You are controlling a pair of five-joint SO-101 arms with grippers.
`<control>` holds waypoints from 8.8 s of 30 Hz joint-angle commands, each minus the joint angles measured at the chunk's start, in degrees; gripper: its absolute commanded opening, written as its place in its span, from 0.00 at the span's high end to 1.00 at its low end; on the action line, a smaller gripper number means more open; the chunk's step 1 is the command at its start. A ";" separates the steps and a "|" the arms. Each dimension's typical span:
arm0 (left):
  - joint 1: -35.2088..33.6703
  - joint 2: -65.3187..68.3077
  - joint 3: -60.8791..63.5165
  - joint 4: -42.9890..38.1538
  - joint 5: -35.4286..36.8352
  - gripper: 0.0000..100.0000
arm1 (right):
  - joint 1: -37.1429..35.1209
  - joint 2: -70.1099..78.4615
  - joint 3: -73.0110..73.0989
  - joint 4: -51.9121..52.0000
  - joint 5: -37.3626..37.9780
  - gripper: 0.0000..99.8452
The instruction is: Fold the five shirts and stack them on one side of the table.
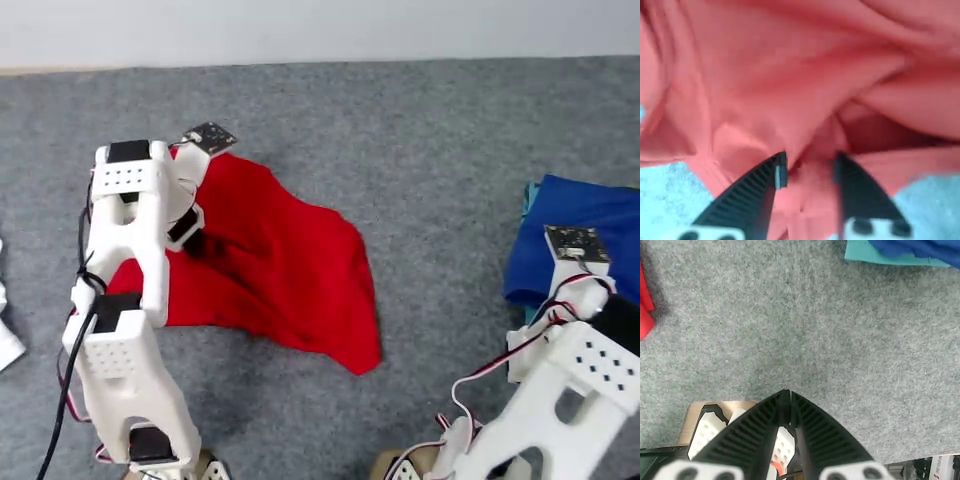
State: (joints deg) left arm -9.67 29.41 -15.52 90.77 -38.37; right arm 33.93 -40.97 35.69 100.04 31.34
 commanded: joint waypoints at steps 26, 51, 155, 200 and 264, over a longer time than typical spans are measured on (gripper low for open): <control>-0.79 -19.69 1.63 9.32 0.88 0.99 | -3.56 -1.01 -0.35 -0.75 -0.09 0.99; 1.14 -9.58 4.18 0.62 0.88 0.84 | -10.68 -1.01 -0.35 0.13 -3.16 0.99; 16.62 -48.70 3.47 5.63 17.14 1.00 | -10.86 -1.45 1.58 -3.30 -3.16 0.99; -37.27 -71.65 66.95 -20.22 18.81 1.00 | -79.52 52.00 -32.97 -13.93 -4.66 0.99; -37.36 -71.91 67.65 -20.84 21.54 1.00 | -94.37 80.66 -58.37 -12.53 -23.91 0.95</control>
State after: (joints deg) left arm -46.77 -41.36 52.79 70.73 -17.19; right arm -59.96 39.74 -20.22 86.77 7.78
